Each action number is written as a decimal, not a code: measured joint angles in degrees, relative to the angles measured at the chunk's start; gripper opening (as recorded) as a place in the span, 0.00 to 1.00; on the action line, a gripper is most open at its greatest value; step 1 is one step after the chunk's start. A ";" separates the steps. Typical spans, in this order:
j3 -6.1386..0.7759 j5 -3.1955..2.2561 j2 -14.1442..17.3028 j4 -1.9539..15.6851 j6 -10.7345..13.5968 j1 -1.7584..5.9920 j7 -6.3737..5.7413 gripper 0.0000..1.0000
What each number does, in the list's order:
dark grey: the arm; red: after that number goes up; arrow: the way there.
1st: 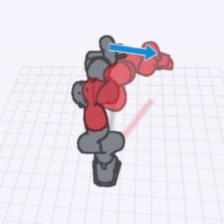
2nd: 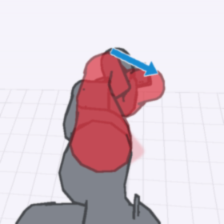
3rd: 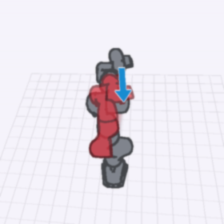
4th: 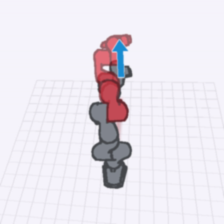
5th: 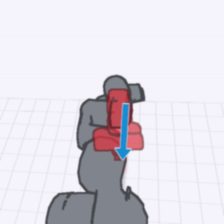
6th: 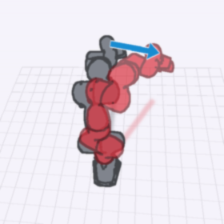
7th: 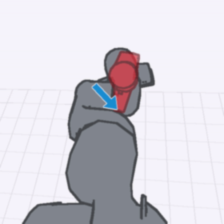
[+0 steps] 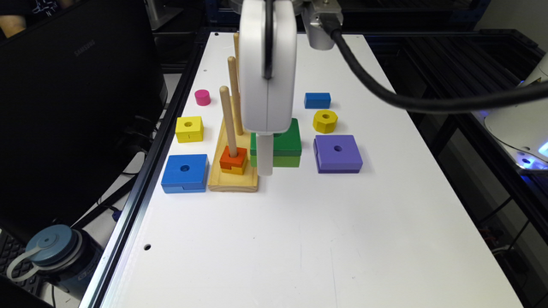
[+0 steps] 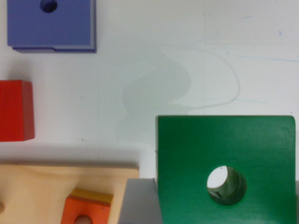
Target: Pick up green block.
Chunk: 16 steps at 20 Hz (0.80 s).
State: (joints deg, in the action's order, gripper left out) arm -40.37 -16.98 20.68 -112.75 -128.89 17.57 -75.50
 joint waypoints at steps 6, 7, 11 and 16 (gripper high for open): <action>-1.60 3.54 -3.98 1.53 4.40 1.31 2.17 0.00; -1.60 3.55 -3.93 1.51 4.40 1.33 2.20 0.00; -1.60 3.55 -3.69 1.51 4.40 1.46 2.28 0.00; -1.68 3.55 -3.75 1.59 4.40 1.52 2.29 0.00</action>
State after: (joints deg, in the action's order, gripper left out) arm -42.04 -13.43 16.93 -111.16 -124.49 19.09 -73.21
